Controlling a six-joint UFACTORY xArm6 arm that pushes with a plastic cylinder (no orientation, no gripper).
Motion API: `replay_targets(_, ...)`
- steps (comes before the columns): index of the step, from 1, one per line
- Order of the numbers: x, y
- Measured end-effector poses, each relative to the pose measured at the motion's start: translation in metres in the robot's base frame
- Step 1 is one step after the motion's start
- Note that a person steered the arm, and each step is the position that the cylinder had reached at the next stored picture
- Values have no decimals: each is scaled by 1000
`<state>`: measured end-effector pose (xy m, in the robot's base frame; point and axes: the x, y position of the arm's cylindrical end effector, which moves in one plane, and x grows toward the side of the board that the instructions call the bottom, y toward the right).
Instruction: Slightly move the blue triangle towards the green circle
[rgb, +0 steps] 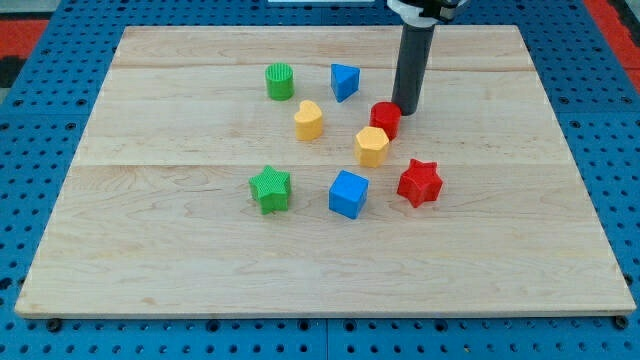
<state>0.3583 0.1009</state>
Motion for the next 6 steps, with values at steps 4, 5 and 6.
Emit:
replay_targets(4,-27,-72)
replay_targets(5,5,-68)
replay_targets(6,13,-57)
